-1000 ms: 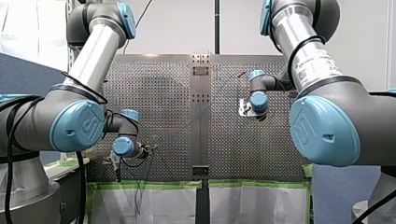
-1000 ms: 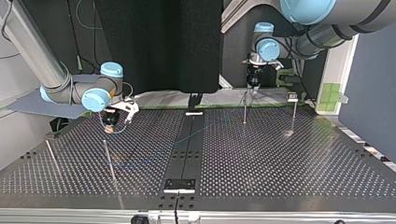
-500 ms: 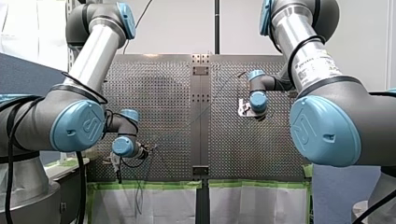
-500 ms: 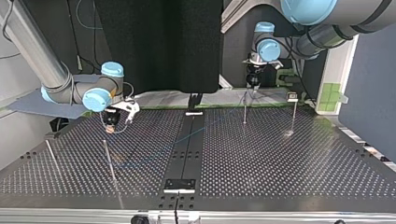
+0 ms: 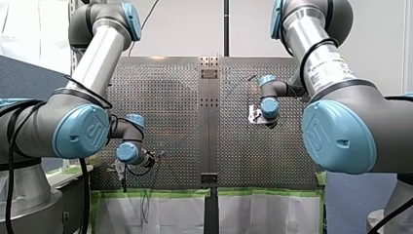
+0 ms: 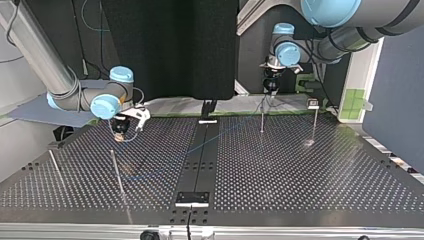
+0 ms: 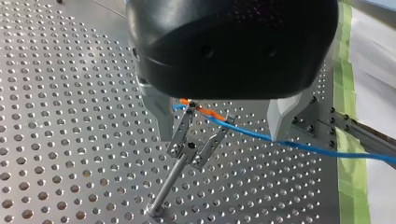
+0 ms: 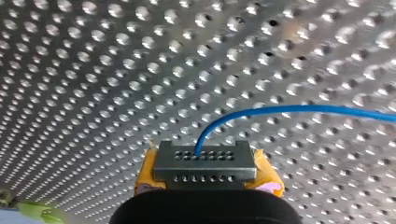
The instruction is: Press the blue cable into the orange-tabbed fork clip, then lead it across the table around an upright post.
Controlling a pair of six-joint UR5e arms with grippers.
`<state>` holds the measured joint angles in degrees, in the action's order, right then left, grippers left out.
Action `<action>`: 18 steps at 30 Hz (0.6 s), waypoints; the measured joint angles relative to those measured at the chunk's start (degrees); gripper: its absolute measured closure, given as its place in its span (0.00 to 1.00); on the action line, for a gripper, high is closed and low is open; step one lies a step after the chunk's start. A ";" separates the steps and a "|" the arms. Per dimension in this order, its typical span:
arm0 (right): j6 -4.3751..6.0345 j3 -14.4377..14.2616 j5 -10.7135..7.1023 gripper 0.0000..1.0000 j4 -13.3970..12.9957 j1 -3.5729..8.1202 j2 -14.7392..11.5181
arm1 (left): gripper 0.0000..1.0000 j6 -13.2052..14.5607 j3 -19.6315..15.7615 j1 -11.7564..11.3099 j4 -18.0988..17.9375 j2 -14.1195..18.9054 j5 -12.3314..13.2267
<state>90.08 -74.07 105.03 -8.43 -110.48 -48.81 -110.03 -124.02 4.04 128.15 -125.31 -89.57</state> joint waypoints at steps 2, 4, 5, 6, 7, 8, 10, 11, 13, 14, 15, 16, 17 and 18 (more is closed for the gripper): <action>0.01 -0.11 0.04 1.00 0.00 0.00 0.38 | 0.00 0.00 0.01 -0.03 0.00 0.02 -0.05; 0.00 -0.23 0.07 1.00 -0.01 0.08 0.58 | 0.00 0.00 0.01 -0.04 0.00 0.02 -0.08; -0.03 -0.26 0.07 1.00 0.00 0.12 0.64 | 0.00 0.00 0.01 -0.05 0.00 0.02 -0.10; -0.11 -0.28 0.08 1.00 -0.01 0.15 0.68 | 0.00 0.00 0.01 -0.05 0.00 0.02 -0.10; -0.25 -0.30 0.08 1.00 -0.01 0.18 0.74 | 0.00 -0.02 0.01 -0.05 0.00 0.03 -0.11; -0.36 -0.31 0.09 1.00 -0.02 0.19 0.79 | 0.00 -0.03 0.00 -0.07 0.00 0.03 -0.11; -0.56 -0.32 0.09 1.00 -0.02 0.20 0.98 | 0.00 -0.05 -0.01 -0.09 0.02 0.03 -0.11; -0.62 -0.32 0.09 1.00 -0.02 0.21 1.07 | 0.00 -0.05 0.00 -0.12 0.02 0.03 -0.11; -0.70 -0.34 0.07 1.00 -0.02 0.20 1.24 | 0.00 -0.04 0.01 -0.13 0.03 0.04 -0.11; -0.73 -0.34 0.06 1.00 -0.02 0.20 1.28 | 0.00 -0.03 0.01 -0.13 0.03 0.04 -0.11; -0.76 -0.34 0.04 1.00 -0.02 0.20 1.33 | 0.00 -0.02 0.01 -0.12 0.03 0.04 -0.11; -0.80 -0.38 0.04 1.00 -0.02 0.19 1.37 | 0.00 -0.02 0.01 -0.13 0.02 0.04 -0.12; -0.83 -0.41 0.03 1.00 -0.02 0.18 1.41 | 0.00 -0.01 0.01 -0.13 0.02 0.04 -0.11; -0.86 -0.43 0.03 1.00 -0.02 0.18 1.45 | 0.00 -0.01 0.01 -0.13 0.01 0.04 -0.12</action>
<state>89.22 -74.51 105.06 -8.45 -110.31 -47.36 -110.04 -124.01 3.90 128.17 -125.27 -89.69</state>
